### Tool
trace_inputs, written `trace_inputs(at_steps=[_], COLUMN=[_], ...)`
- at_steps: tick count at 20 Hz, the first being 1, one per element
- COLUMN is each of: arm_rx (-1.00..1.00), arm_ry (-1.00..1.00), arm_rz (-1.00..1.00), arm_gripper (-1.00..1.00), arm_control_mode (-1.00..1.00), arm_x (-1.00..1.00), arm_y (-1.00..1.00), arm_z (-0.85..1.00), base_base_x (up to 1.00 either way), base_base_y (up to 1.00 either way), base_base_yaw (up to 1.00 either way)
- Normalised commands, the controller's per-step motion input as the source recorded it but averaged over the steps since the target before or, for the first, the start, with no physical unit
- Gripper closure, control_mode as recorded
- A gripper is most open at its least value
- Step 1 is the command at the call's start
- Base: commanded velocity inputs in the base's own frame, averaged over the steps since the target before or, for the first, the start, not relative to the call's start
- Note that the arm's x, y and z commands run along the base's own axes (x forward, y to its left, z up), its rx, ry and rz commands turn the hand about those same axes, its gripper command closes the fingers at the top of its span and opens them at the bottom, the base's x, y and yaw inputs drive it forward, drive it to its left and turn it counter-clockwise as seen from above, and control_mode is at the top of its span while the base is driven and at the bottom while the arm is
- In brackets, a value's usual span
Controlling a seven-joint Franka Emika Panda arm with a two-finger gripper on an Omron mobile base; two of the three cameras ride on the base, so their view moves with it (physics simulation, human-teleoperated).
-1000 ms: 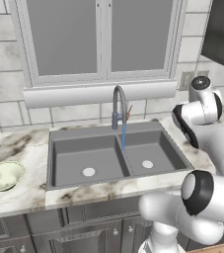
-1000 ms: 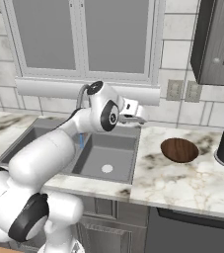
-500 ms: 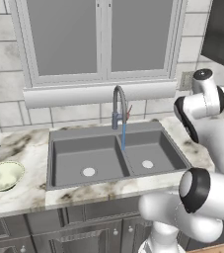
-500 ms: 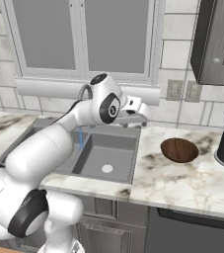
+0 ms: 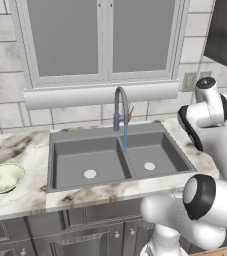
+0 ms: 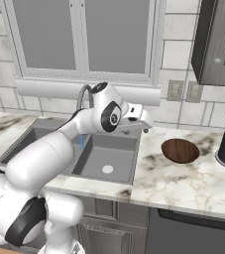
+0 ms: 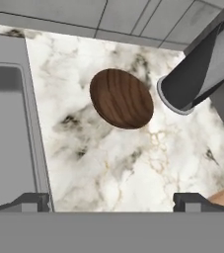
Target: Rinse each bowl for a few seconds and place them down in the sink or on the counter.
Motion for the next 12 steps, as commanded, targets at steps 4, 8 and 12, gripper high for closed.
trace_inputs(at_steps=[4, 8, 12], arm_rx=[-0.03, 0.0, 0.0], arm_ry=[0.0, 0.0, 0.01], arm_rz=[0.04, 0.06, 0.06], arm_gripper=[-1.0, -1.0, -1.0], arm_control_mode=[-1.0, -1.0, -1.0], arm_x=[0.0, 0.0, 0.0], arm_y=[-0.1, -0.16, -0.13], arm_z=[-0.19, -0.17, -0.16], base_base_x=[0.0, 0.0, 0.0], base_base_y=[0.0, 0.0, 0.0], base_base_yaw=[0.0, 0.0, 0.0])
